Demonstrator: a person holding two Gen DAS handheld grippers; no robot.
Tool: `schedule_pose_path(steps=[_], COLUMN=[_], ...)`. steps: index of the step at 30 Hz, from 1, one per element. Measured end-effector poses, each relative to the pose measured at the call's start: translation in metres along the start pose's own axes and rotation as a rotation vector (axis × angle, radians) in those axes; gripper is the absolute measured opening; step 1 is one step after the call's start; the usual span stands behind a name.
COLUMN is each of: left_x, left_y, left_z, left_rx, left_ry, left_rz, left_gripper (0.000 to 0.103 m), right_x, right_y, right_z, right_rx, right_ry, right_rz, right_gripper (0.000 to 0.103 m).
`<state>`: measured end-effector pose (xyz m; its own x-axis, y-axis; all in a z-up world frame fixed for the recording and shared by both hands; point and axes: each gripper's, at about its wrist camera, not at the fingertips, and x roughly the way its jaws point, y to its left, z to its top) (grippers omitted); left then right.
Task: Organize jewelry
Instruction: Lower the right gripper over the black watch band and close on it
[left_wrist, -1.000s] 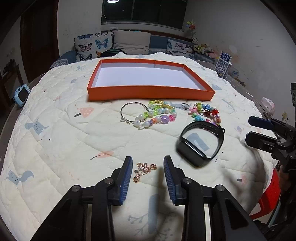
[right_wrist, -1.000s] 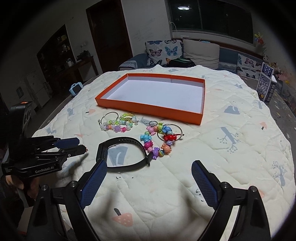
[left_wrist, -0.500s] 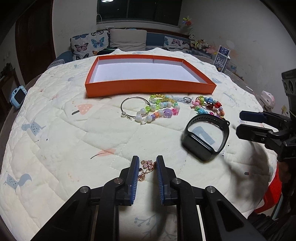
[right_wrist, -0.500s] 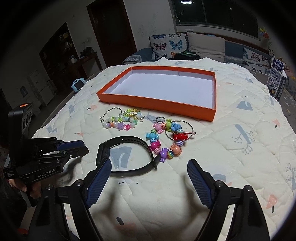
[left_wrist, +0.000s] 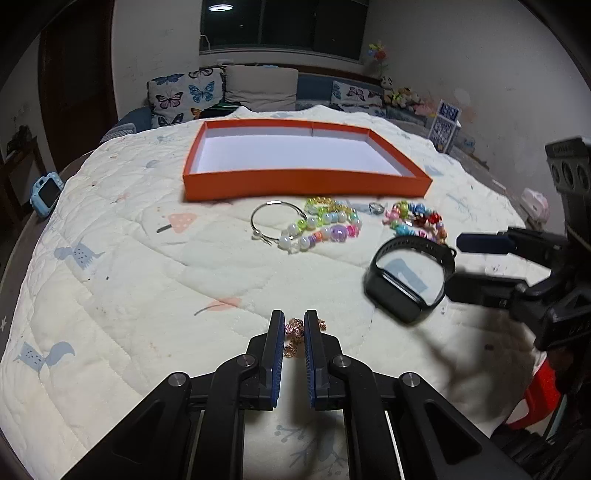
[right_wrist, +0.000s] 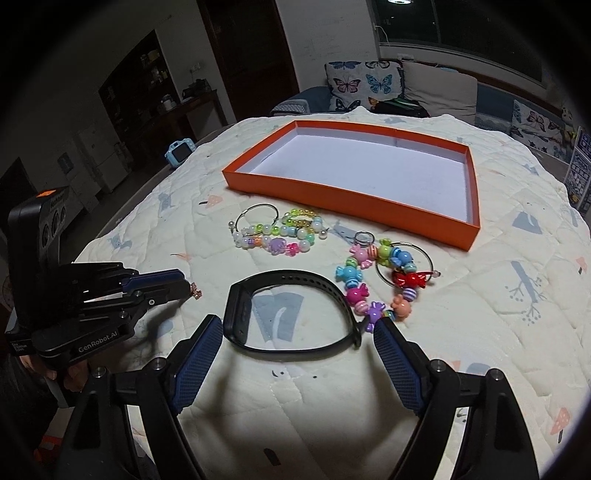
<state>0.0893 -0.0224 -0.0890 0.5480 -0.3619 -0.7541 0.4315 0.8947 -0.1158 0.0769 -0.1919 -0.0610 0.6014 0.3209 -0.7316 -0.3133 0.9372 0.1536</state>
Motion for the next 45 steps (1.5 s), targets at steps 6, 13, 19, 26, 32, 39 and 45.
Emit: schedule_pose_path(steps=[6,13,19,26,32,39,45], left_x=[-0.01,-0.014,-0.014,-0.012,-0.012,-0.013,-0.014], left_y=[0.005,0.008,0.011,0.013,0.015,0.017,0.017], left_z=[0.006,0.01,0.009,0.008,0.007,0.007,0.007], left_rx=[-0.014,-0.017,-0.027,-0.034,-0.037,-0.042,-0.04], left_ry=[-0.029,-0.043,-0.042,-0.043,-0.044,-0.046,-0.048], left_rz=[-0.002,-0.01,-0.01,-0.01,-0.011,-0.019,-0.023], left_gripper=[0.011,0.011,0.011,0.011,0.011,0.011,0.011], right_x=[0.003,0.005,0.007,0.011,0.013,0.013,0.03], right_y=[0.013,0.01,0.003,0.005,0.011,0.018,0.042], right_z=[0.004,0.011,0.011,0.015,0.018,0.021,0.017], right_rx=[-0.052,-0.056,-0.024,0.003,-0.022,-0.03,-0.087], right_ry=[0.001,0.015,0.02,0.036,0.033,0.036,0.07], right_rz=[0.002,0.01,0.002,0.013,0.008,0.04,0.088], right_gripper=[0.085,0.066,0.066,0.069,0.072,0.076,0.071])
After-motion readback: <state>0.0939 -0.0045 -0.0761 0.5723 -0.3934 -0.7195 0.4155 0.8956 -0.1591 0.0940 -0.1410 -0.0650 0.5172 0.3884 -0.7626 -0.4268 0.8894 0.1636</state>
